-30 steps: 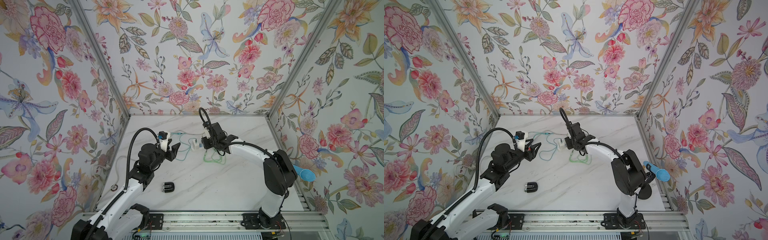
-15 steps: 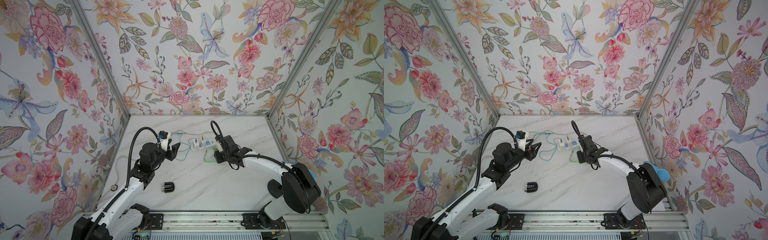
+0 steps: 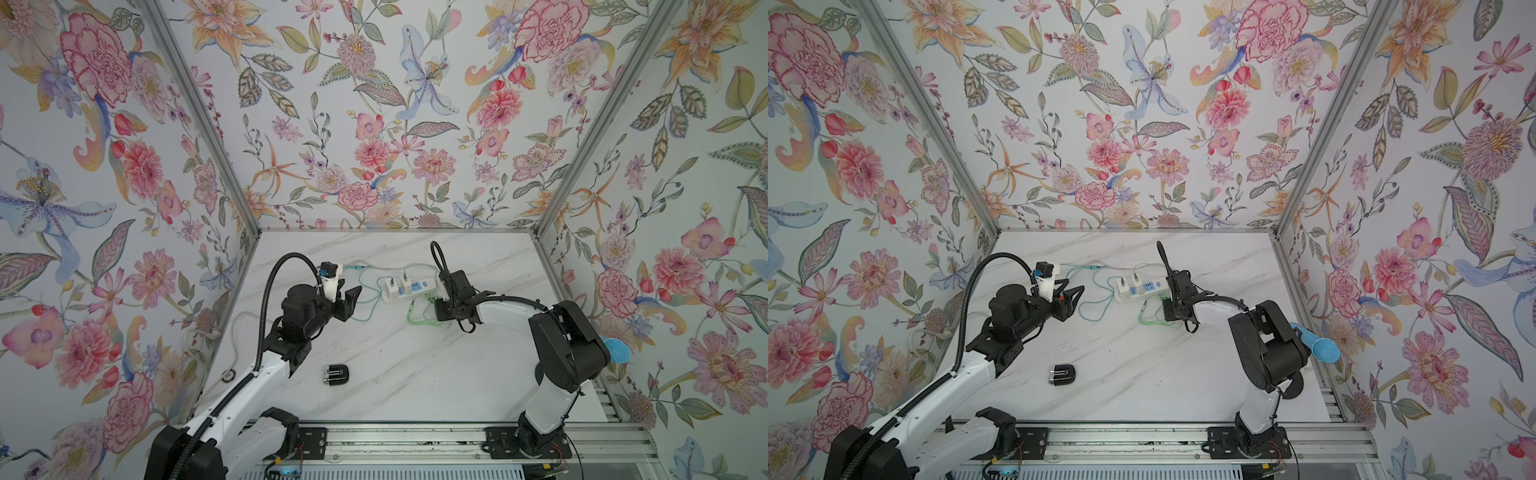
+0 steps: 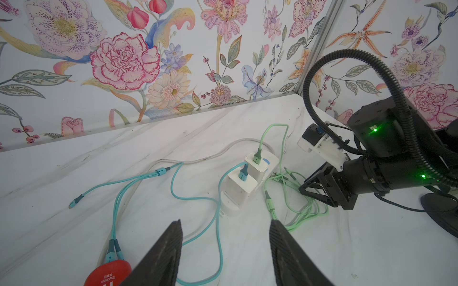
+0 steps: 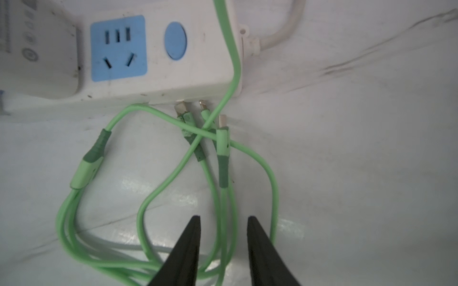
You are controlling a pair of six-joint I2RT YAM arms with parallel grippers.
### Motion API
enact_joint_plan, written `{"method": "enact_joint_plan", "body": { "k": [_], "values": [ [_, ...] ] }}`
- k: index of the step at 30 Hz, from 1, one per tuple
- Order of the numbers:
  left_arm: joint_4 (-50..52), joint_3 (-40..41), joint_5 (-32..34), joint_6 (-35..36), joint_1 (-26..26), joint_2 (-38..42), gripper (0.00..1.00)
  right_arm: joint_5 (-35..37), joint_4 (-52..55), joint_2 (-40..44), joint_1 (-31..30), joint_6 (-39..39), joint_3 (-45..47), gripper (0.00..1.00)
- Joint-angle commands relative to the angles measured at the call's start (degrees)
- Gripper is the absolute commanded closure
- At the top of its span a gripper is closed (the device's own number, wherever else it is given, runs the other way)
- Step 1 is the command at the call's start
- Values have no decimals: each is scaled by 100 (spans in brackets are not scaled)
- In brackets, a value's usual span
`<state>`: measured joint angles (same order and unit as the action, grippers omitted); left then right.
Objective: Charge the electric shaver
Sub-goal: Pick up the charging cable from the center of the board.
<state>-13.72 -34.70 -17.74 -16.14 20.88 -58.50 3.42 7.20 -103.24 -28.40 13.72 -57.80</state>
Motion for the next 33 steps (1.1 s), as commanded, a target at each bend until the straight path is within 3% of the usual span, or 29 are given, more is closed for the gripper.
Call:
{"method": "enact_joint_plan", "body": {
  "k": [1, 13, 21, 26, 33],
  "values": [
    [92, -207, -11, -14, -67, 29, 41, 16, -132, -188, 37, -63, -228, 67],
    [158, -196, -81, -3, -67, 75, 41, 285, -101, 85, -56, -119, 27, 95],
    [113, -18, -404, -53, -6, 107, 45, 364, 139, 1253, -326, -275, 446, 99],
    [-170, 9, -776, -170, 211, -66, 45, -333, -130, 2094, -616, -735, 837, 100],
    [-734, 43, -1652, -248, 713, -622, 46, -1951, -249, 2881, -631, -1493, 1266, 100]
  ]
}}
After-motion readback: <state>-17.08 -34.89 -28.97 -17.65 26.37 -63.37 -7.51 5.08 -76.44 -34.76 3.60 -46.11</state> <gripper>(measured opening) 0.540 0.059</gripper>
